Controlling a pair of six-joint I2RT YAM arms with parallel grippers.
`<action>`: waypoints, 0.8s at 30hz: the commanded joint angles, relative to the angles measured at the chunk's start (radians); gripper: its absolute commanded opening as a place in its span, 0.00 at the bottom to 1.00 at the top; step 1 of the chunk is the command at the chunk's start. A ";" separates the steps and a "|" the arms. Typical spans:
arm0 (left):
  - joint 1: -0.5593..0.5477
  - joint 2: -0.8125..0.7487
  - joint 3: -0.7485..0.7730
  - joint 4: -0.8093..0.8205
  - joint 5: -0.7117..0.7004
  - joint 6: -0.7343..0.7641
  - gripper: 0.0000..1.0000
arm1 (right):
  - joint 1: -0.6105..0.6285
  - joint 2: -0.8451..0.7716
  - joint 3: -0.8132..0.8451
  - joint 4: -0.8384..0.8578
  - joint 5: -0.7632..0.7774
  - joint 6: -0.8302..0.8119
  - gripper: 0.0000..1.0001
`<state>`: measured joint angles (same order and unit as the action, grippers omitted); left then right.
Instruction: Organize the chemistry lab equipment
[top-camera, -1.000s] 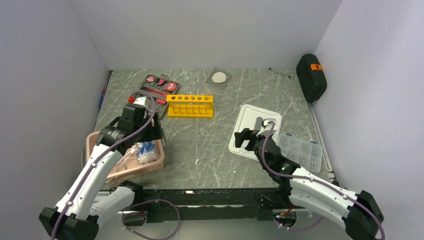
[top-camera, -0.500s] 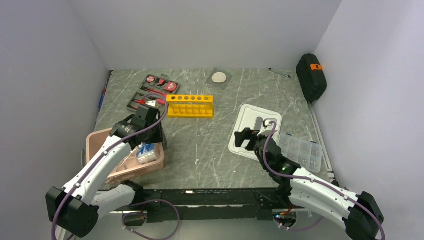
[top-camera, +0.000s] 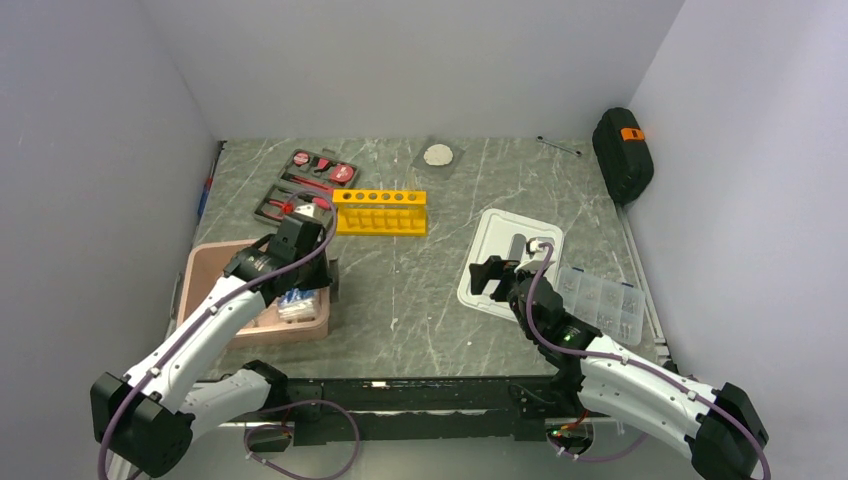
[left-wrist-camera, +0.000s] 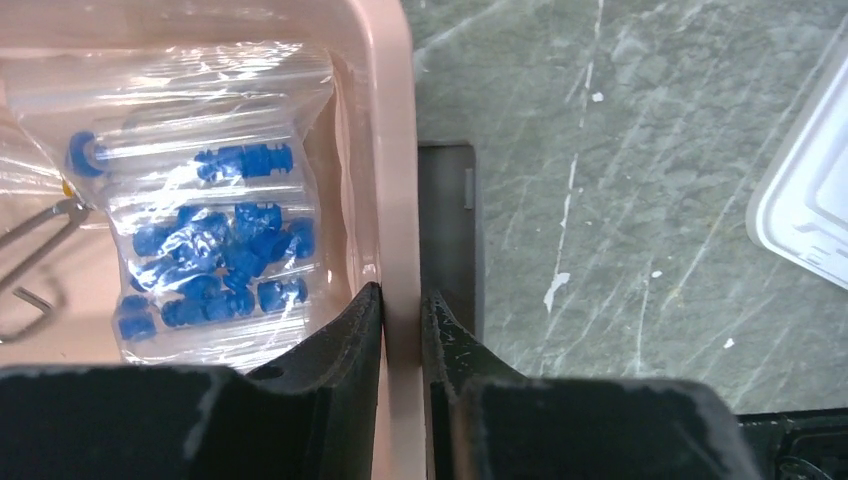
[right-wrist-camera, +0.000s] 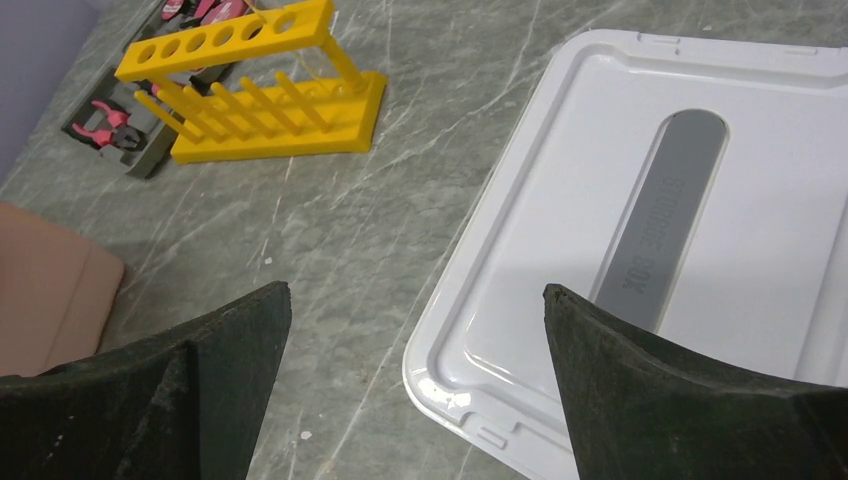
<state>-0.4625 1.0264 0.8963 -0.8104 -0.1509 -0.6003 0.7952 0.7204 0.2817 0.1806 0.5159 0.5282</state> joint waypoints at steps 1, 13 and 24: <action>-0.056 0.001 -0.006 0.082 0.063 -0.081 0.11 | -0.002 0.001 0.043 0.012 0.018 0.012 0.98; -0.153 -0.010 0.022 0.187 0.066 -0.236 0.00 | -0.001 -0.011 0.035 0.007 0.025 0.016 0.98; -0.258 0.220 0.129 0.346 0.089 -0.252 0.00 | -0.002 -0.046 0.034 -0.030 0.039 0.016 0.98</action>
<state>-0.6788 1.1755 0.9375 -0.6247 -0.1196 -0.8173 0.7952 0.7013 0.2817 0.1638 0.5224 0.5297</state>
